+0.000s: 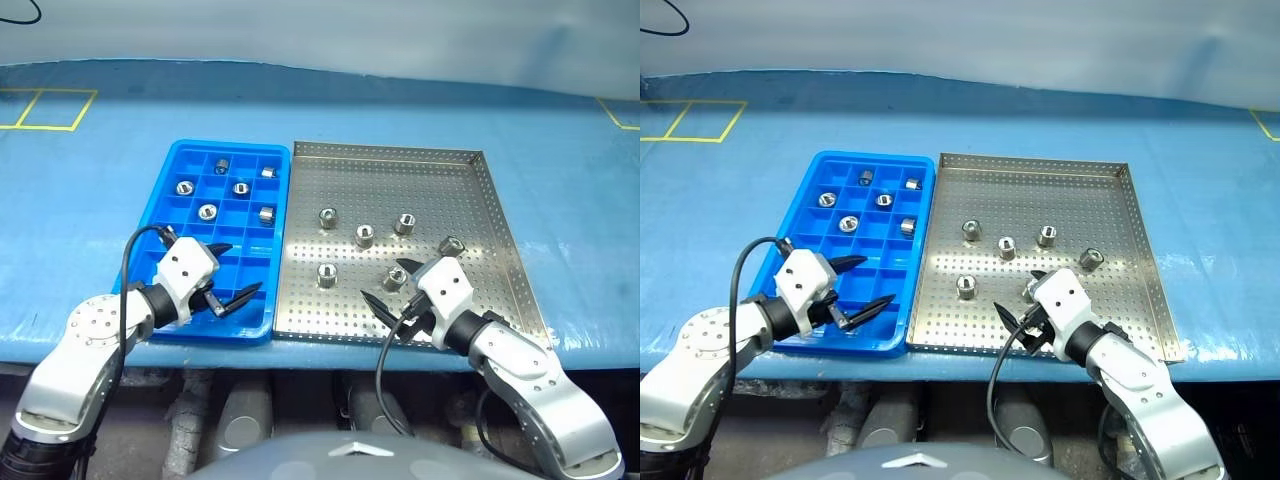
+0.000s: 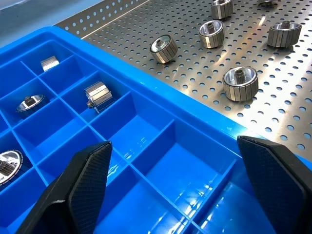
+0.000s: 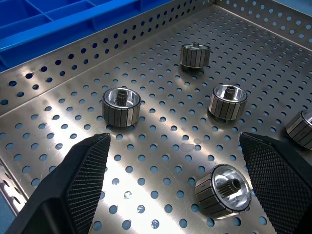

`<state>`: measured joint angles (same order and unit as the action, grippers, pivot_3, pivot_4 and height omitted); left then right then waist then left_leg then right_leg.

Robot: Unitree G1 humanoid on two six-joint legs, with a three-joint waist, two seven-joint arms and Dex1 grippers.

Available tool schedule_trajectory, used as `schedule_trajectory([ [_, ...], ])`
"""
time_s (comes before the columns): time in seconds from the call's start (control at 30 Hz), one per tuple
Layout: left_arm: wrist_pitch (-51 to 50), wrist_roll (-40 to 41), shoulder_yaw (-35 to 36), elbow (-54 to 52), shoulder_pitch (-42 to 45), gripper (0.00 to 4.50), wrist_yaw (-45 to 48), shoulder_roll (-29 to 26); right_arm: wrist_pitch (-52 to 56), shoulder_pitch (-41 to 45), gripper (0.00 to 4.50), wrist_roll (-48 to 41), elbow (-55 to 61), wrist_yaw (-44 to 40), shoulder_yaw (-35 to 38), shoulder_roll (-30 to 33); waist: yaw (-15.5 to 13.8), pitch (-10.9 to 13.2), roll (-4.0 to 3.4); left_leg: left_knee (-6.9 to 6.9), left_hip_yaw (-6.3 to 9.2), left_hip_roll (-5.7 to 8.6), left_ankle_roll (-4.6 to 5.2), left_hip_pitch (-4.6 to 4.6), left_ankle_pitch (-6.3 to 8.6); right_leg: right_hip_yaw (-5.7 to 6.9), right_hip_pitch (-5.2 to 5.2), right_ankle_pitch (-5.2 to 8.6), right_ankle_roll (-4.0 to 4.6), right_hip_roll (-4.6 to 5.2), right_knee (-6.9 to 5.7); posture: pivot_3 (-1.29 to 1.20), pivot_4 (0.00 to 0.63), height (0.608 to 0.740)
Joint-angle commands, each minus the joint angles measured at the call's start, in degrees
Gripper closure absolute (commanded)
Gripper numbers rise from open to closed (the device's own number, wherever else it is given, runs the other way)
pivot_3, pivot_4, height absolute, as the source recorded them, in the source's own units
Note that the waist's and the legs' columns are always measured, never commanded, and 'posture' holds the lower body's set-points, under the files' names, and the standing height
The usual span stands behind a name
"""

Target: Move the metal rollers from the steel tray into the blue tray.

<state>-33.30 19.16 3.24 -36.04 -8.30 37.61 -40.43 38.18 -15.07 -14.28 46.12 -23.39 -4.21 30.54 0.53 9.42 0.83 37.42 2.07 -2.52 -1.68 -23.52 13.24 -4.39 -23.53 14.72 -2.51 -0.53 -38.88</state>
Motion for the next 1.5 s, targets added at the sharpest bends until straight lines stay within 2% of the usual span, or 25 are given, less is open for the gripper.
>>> schedule_trajectory([
  [0.03,0.17,0.64,0.21,-0.99,0.31,0.0,0.14,0.29,0.44,0.22,0.03,-0.33,1.41,0.41,0.05,-0.51,0.01,0.0,0.0,0.0,0.0,0.0,0.0,0.0,0.0,0.0,0.0,0.0,0.0,0.0,0.0,0.08,0.15,0.74],
  [0.47,0.74,1.2,-0.08,-1.1,1.27,0.0,1.12,0.05,2.44,0.67,0.03,-0.76,1.88,0.69,0.3,-0.78,0.02,0.0,0.0,0.0,0.0,0.0,0.0,0.0,0.0,0.0,0.0,0.0,0.0,0.0,-0.01,0.06,0.15,0.74],
  [0.57,1.99,4.74,1.22,-2.31,4.68,0.0,3.05,0.95,6.39,1.78,0.03,-2.8,3.11,1.31,0.93,-1.59,-0.05,0.0,0.01,0.03,0.02,0.0,0.0,0.0,0.0,0.02,0.01,0.0,0.0,0.0,-0.01,0.06,0.15,0.74],
  [0.63,2.67,7.5,1.7,-0.33,12.52,0.0,3.31,2.89,9.25,3.37,0.03,-4.23,4.09,1.84,1.07,-2.26,-0.26,0.01,0.02,0.09,0.02,0.01,0.0,-0.02,0.0,0.02,0.02,-0.01,-0.01,0.0,-0.04,0.05,0.15,0.74],
  [0.73,2.77,6.6,-0.88,4.55,22.74,0.0,3.91,4.06,12.46,5.25,0.03,-5.46,4.77,2.65,1.13,-2.99,-0.42,-0.01,0.05,0.34,0.14,0.0,0.01,-0.07,-0.01,0.12,0.1,-0.09,-0.04,-0.06,-0.07,0.06,0.15,0.74],
  [0.83,2.81,-0.73,-10.52,16.84,37.21,0.0,7.8,3.47,14.75,6.73,0.03,-6.19,4.62,3.58,1.04,-3.69,-0.33,-0.02,0.06,0.37,0.11,0.08,0.02,-0.02,-0.02,0.04,0.2,-0.17,-0.16,-0.04,-0.05,0.06,0.15,0.74],
  [0.93,9.32,-8.26,-19.83,32.51,50.03,0.0,14.45,5.4,15.08,7.02,0.03,-5.77,4.7,4.51,0.39,-4.08,-0.09,-0.02,0.06,0.43,0.14,0.15,0.1,-0.1,-0.06,0.02,0.17,-0.23,-0.25,-0.05,-0.02,0.03,0.15,0.74],
  [1.03,17.93,-14.37,-25.91,46.14,57.97,0.0,19.44,7.97,14.62,6.14,0.03,-5.36,5.15,5.6,0.1,-4.64,0.33,-0.02,0.06,0.41,0.11,0.21,0.16,-0.19,-0.03,-0.05,0.12,-0.36,-0.49,-0.02,0.03,0.0,0.15,0.74],
  [1.1,21.49,-16.1,-28.86,56.99,63.45,0.0,24.07,12.11,14.12,4.58,0.03,-4.84,5.55,6.59,-0.1,-4.99,0.76,-0.03,0.05,0.37,0.08,0.21,0.21,-0.23,0.0,-0.1,0.04,-0.37,-0.51,-0.03,0.05,-0.04,0.15,0.74],
  [1.27,28.81,-23.37,-34.65,78.75,72.43,0.0,30.6,19.73,13.26,2.08,0.03,-3.83,6.69,8.73,-1.09,-6.19,2.05,-0.02,0.06,0.4,0.1,0.21,0.47,-0.4,0.15,-0.07,-0.08,-0.29,-0.39,-0.04,0.06,-0.1,0.15,0.74],
  [1.5,34.94,-32.07,-37.15,95.92,77.59,0.0,30.16,24.61,12.32,-0.86,0.03,-3.03,8.05,11.26,-1.43,-7.93,4.66,-0.01,0.07,0.41,-0.04,0.22,0.71,-0.38,0.3,-0.27,-0.12,-0.17,-0.56,-0.06,0.03,-0.16,0.15,0.74],
])
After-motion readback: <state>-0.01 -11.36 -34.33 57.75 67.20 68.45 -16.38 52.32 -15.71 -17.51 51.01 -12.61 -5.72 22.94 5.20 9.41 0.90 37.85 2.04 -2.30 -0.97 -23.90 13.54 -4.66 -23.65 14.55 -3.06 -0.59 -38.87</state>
